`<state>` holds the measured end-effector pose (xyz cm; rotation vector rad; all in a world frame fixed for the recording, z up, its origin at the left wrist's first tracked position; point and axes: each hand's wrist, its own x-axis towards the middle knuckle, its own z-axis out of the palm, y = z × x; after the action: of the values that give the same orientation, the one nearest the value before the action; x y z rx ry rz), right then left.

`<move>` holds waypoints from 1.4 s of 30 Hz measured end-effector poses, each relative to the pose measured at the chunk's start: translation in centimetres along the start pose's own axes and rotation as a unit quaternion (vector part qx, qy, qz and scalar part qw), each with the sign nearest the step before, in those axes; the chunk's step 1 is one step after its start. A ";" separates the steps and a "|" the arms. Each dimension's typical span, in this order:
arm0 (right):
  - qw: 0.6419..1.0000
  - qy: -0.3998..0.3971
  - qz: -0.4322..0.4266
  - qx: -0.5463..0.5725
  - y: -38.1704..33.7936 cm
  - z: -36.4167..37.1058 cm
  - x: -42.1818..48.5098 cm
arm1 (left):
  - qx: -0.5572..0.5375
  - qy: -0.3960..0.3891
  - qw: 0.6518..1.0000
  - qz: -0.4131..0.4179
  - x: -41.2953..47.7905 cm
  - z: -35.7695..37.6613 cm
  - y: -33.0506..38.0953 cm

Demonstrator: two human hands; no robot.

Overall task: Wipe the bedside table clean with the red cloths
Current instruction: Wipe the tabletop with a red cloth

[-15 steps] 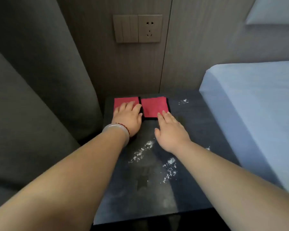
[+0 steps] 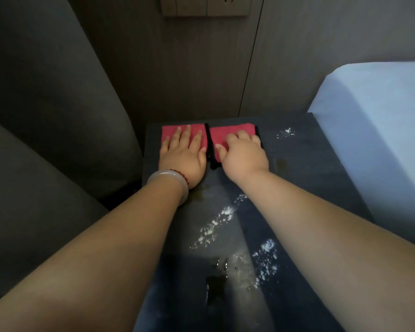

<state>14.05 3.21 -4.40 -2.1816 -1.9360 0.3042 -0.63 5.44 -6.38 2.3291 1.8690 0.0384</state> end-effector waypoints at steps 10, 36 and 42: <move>0.999 0.039 -0.022 0.001 1.8 0.7 1.1 | 0.013 -0.094 0.995 -0.016 1.1 -1.1 0.6; 0.995 -0.052 -0.065 -0.059 5.0 0.2 1.4 | 0.019 -0.049 0.998 -0.022 2.7 -0.3 2.2; 0.995 -0.054 0.063 -0.055 5.0 -0.1 1.9 | 0.024 -0.041 0.999 -0.026 2.5 -0.2 2.4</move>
<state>19.03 4.48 -5.75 -2.4119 -1.9158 0.3500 2.20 7.44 -6.06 2.2755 1.9098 -0.1071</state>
